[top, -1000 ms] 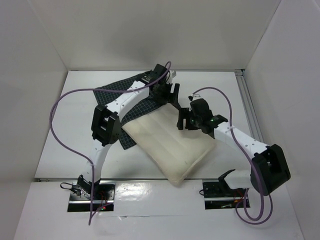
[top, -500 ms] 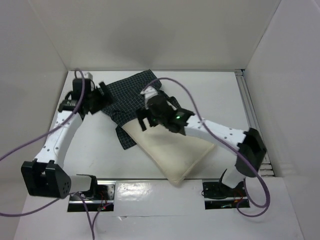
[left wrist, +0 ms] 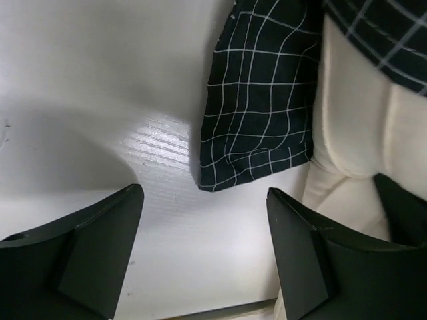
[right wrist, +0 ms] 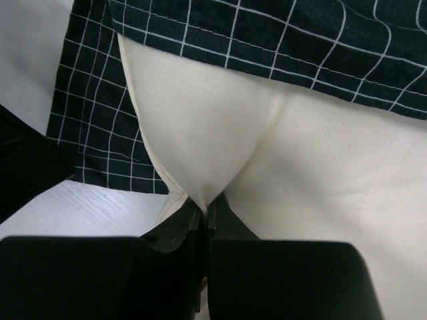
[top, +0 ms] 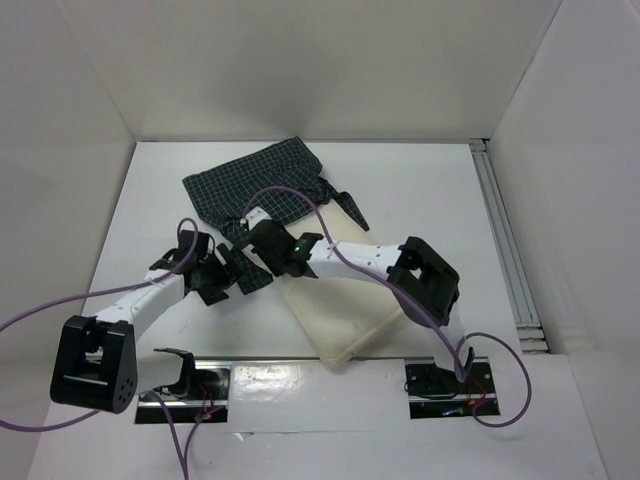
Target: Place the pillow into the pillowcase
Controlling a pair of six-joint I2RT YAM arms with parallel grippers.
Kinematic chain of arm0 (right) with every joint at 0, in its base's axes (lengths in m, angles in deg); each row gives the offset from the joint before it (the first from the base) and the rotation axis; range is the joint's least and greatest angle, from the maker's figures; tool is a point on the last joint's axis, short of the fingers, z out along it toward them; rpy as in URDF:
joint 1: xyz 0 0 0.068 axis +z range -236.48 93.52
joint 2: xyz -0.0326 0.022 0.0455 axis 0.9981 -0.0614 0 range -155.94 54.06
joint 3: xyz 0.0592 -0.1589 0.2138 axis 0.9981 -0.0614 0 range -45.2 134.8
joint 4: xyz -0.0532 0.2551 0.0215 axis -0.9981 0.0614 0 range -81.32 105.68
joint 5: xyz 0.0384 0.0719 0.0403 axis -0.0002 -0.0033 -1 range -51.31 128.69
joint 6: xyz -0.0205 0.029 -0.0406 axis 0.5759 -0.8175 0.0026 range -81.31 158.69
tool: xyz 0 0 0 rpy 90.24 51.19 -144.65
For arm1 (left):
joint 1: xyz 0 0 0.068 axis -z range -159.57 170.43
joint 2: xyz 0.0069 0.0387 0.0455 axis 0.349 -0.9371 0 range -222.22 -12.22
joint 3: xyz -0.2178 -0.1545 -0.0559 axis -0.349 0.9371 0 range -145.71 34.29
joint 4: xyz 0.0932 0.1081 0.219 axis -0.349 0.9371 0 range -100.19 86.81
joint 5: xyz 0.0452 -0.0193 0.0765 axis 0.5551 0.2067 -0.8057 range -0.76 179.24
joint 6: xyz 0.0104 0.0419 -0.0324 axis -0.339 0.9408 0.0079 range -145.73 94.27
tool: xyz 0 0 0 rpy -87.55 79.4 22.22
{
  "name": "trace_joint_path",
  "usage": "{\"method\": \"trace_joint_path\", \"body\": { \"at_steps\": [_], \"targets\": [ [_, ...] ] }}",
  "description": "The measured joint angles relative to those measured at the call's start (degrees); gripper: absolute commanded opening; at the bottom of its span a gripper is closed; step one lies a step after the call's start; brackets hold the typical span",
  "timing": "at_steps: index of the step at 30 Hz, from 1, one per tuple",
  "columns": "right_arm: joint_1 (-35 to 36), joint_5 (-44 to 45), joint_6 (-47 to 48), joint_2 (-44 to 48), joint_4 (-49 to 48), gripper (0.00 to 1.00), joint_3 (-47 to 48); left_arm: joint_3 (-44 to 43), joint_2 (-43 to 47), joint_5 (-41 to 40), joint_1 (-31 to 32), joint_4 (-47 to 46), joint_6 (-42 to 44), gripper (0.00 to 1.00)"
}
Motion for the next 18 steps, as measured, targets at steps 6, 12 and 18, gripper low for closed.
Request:
{"method": "trace_joint_path", "body": {
  "at_steps": [6,12,18],
  "targets": [
    [-5.68,-11.47,-1.31,5.62,-1.14,0.00,-3.10,5.07,0.46,2.14,1.73,-11.04,-0.33,0.87],
    [-8.79,-17.31,-1.44,10.60,-0.13,0.00,-3.67,5.81,-1.99,1.88,2.43,-18.80,0.00,0.84],
    [-8.98,-20.59,-1.42,11.96,0.26,0.00,-5.66,3.28,-6.08,-2.10,3.58,-21.73,0.33,0.84]
  ]
}}
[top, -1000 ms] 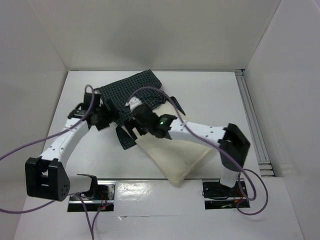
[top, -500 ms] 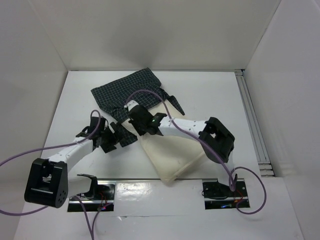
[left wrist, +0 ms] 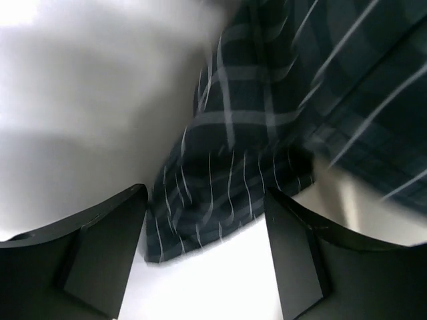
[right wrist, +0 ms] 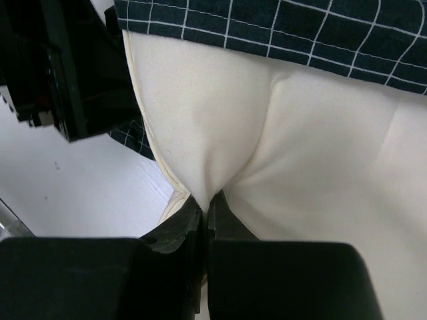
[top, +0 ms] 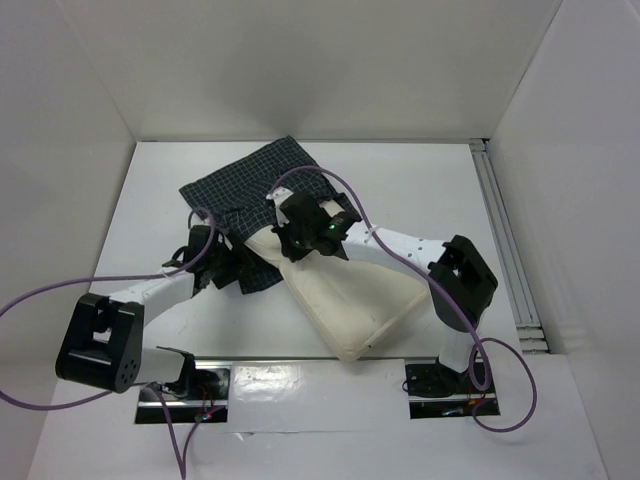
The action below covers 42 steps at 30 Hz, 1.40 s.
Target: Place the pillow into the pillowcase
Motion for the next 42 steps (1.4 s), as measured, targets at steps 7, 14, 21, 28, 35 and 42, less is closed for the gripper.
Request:
{"method": "trace_joint_path", "body": {
  "at_steps": [7,14,21,28,35,42],
  "targets": [
    [-1.05,-2.62,-0.07,0.26,0.44,0.00,-0.98,-0.28,-1.22,-3.50,0.07,-1.05,2.89,0.17],
    [-2.25,-3.34,-1.66,0.57,0.55,0.00,-0.79,-0.17,-0.81,-1.46,0.72,-0.68,4.48,0.00],
    [-2.56,2.38,-5.03,-2.43,5.44,0.00,8.96,3.85,14.16,6.21,4.44,-3.78,2.82,0.00],
    [-2.97,6.54,-5.92,-8.66,9.03,0.00,24.15,3.58,18.16,11.72,6.10,-6.54,2.40,0.00],
    [-2.82,4.74,-5.27,-22.73,9.42,0.00,36.72,4.81,21.86,11.67,9.64,-5.51,2.49,0.00],
    [-2.86,-3.89,-6.71,-21.66,8.48,0.76,34.07,6.10,34.05,4.76,11.10,9.90,2.40,0.22]
  ]
}}
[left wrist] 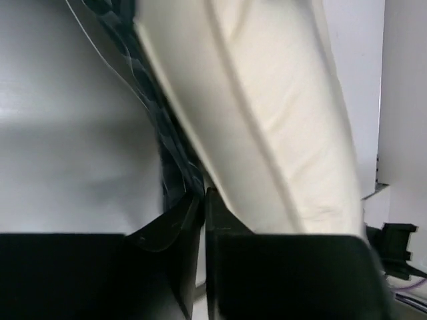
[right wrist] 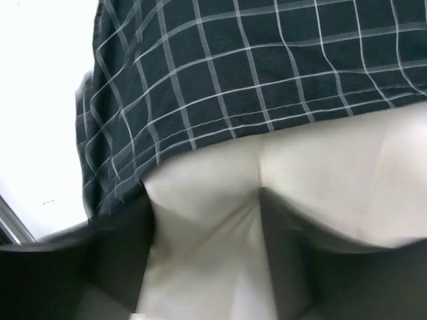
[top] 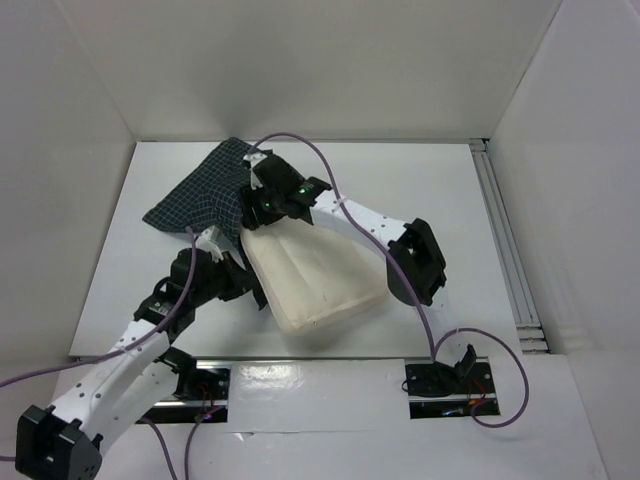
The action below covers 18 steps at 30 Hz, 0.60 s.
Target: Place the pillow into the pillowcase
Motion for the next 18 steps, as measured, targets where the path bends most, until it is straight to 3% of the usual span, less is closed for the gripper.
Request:
{"method": "trace_joint_path", "body": {
  "at_steps": [1,3,5,6,9,10,12,14,17,18],
  "targets": [
    [-0.04,-0.50,0.31,0.94,-0.55,0.80,-1.07,-1.20,0.48,-0.74,0.17,2.40,0.09,0.43],
    [-0.39,-0.61,0.37,4.13,-2.60,0.83,-5.29,-4.87,1.09,-1.90,0.44,7.72,0.31,0.65],
    [-1.33,-0.13,0.57,8.66,-4.02,0.83,-11.67,-8.41,1.27,-3.78,0.63,11.30,0.22,0.81],
    [-2.47,0.13,0.39,12.13,-5.07,0.82,-16.31,-9.99,1.22,-4.92,0.55,12.59,0.22,0.81],
    [-8.55,0.33,-0.79,22.93,-7.08,0.64,-29.73,-13.25,0.59,-8.04,-0.07,15.80,0.11,0.79],
    [-11.91,0.17,-1.36,26.47,-8.15,0.50,-34.14,-13.97,-0.02,-9.01,-0.39,16.72,0.11,0.77],
    [-18.53,0.63,-2.62,30.75,-9.97,0.48,-40.15,-14.86,-1.51,-10.12,-0.72,18.05,0.07,0.71],
    [-24.65,1.51,-3.96,32.70,-11.56,0.47,-45.05,-15.67,-4.09,-10.43,-0.90,18.75,0.13,0.69],
    [-28.89,1.22,-5.03,32.85,-13.46,0.28,-51.82,-19.47,-11.23,-9.88,-0.90,20.44,0.46,0.67],
    [-29.00,0.17,-5.70,32.79,-13.66,0.18,-54.18,-21.66,-14.32,-9.70,-0.81,21.11,0.52,0.67]
  ]
}}
